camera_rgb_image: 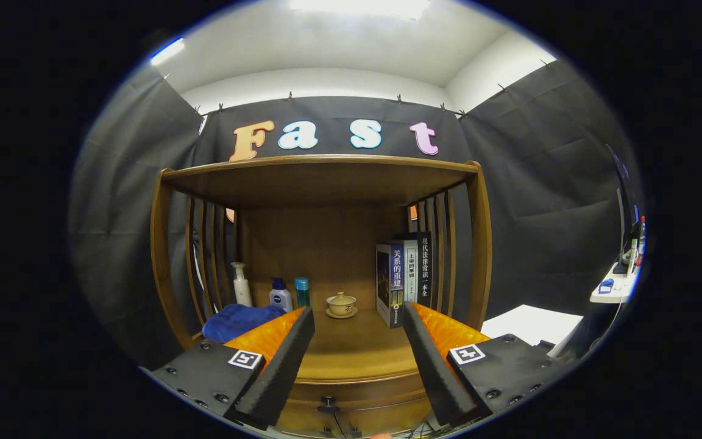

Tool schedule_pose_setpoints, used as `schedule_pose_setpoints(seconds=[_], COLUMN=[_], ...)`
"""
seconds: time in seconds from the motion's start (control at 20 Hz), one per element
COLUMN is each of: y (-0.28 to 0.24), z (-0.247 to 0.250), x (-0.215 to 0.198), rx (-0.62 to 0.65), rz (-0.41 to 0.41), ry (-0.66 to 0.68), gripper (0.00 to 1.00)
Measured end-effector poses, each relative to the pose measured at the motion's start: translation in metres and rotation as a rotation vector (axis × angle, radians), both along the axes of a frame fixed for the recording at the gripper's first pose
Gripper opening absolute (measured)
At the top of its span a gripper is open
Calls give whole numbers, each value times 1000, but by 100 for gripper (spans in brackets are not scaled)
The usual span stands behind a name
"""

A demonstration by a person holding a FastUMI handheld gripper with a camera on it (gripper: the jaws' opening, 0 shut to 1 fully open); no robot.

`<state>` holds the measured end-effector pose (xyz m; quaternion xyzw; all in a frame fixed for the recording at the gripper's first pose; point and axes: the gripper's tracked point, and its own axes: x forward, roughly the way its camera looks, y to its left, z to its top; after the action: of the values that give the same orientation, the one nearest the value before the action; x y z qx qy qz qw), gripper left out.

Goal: Pull open the drawer, take out the items inside it, and place them on the countertop above the cabinet.

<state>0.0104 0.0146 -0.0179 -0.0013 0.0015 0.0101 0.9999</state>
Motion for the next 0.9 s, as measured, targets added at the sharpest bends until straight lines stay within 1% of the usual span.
schedule_pose_setpoints(seconds=[0.65, 0.9], y=[-2, 3], z=[-7, -15], x=[3, 5], rx=[7, 11], rz=[-10, 2], ry=[4, 12], gripper=[96, 96])
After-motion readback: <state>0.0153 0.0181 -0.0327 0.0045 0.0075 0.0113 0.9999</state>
